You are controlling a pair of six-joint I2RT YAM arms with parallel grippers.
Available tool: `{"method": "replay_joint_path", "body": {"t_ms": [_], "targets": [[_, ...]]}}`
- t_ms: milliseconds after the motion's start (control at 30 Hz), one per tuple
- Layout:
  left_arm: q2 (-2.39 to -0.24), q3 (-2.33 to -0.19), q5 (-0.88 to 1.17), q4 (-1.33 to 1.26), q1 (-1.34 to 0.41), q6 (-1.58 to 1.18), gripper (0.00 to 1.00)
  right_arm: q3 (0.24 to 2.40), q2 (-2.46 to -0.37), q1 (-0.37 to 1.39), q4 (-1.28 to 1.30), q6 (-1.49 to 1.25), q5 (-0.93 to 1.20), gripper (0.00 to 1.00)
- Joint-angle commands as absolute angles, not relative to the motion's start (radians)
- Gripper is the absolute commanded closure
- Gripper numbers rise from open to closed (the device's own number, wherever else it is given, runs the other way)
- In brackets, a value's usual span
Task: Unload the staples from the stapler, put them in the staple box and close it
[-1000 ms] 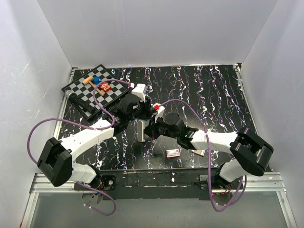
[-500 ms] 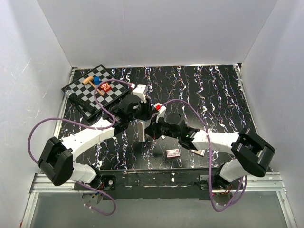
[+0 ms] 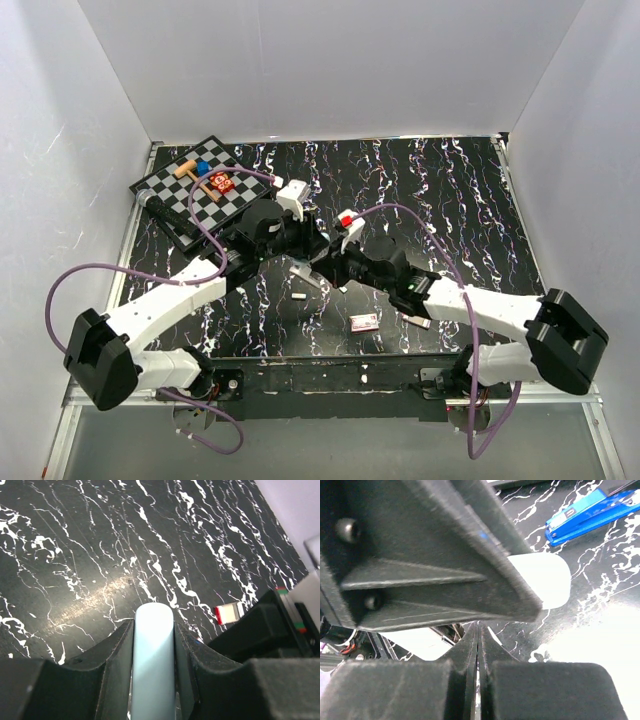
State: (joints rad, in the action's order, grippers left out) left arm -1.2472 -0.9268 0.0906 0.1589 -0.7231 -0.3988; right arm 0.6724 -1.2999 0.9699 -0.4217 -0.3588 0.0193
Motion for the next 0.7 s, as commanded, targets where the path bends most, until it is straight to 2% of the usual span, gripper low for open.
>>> {"method": "replay_joint_path", "body": {"t_ms": [0, 333, 667], "targets": [[-1.158, -0.977, 0.166, 0.164, -0.726, -0.380, 1.00, 0.695, -1.226, 0.974, -0.358, -0.310, -0.044, 0.99], [-1.065, -1.002, 0.184, 0.224, -0.726, -0.351, 1.00, 0.764, -1.013, 0.976, -0.052, -0.265, -0.123, 0.99], [-1.019, -1.020, 0.160, 0.213, -0.726, -0.362, 1.00, 0.779, -0.897, 0.989, 0.118, -0.310, -0.038, 0.99]]}}
